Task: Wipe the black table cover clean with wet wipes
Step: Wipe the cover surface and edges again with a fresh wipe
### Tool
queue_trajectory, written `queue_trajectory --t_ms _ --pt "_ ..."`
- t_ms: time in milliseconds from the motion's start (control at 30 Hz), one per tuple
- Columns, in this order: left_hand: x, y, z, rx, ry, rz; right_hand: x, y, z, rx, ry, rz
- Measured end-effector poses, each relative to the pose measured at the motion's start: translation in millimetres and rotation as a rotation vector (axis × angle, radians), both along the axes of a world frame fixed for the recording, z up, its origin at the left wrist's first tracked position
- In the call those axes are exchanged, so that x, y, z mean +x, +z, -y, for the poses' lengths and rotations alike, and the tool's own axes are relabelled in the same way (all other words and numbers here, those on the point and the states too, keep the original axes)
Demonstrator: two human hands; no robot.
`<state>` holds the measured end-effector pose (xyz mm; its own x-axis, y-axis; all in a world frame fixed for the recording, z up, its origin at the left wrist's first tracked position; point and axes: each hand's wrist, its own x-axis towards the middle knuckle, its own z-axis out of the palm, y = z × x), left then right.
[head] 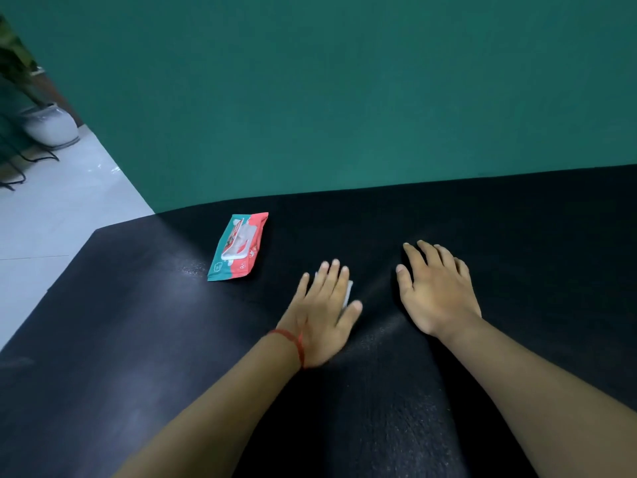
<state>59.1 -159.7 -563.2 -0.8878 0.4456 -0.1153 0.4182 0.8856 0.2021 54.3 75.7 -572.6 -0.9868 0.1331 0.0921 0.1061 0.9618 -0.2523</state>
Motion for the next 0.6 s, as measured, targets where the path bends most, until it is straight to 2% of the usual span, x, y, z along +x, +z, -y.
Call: queue_trajectory --t_ms 133,267,467,600 --pt "49 6 57 -0.035 0.009 0.046 0 1 2 -0.002 0.007 0.015" --pt "31 4 83 -0.053 0.149 0.03 2 1 3 0.004 0.0 0.018" --pt "-29 -1 48 -0.012 0.233 0.036 -2 3 2 0.022 -0.002 0.028" --pt "12 -3 9 -0.015 0.131 0.013 0 1 3 0.03 -0.007 0.024"
